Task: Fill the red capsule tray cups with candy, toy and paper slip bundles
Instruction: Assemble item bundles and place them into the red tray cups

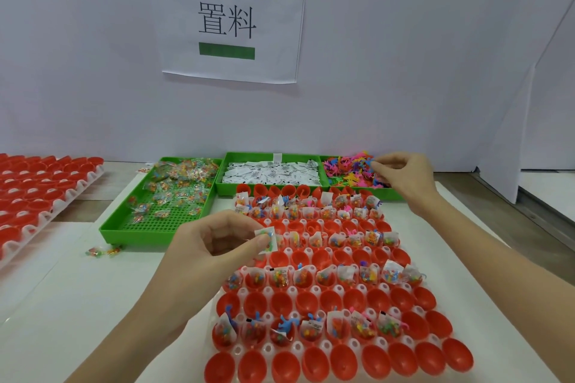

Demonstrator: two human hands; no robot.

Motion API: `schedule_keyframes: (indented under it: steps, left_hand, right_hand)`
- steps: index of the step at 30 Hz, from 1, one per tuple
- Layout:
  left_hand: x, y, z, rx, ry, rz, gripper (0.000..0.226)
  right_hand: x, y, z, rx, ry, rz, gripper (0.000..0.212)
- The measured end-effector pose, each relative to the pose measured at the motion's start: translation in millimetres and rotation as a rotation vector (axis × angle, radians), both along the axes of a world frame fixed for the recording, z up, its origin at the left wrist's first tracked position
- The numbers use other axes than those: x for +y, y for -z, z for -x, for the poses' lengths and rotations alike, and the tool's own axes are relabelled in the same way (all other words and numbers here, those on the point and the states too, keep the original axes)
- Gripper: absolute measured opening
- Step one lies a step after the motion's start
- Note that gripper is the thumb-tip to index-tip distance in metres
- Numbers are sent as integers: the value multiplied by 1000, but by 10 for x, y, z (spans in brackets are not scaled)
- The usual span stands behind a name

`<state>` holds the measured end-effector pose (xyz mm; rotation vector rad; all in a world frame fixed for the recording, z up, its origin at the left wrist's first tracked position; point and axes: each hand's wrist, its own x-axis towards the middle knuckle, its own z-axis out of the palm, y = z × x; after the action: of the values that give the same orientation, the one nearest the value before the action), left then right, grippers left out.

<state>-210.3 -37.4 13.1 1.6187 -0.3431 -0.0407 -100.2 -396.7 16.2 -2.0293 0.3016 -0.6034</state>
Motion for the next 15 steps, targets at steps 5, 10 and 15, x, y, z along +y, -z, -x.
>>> schedule_keyframes:
  steps: [5,10,15]
  left_hand:
    - [-19,-14,27,-12,-11,28,14]
    - [-47,-22,79,-12,11,57,19]
    - [-116,19,143,20,60,48,20]
  right_hand:
    - [580,-168,570,40,-369,-357,16]
    - [1066,-140,1205,75,-559,-405,16]
    - [1333,-40,1607,31,-602,-249,19]
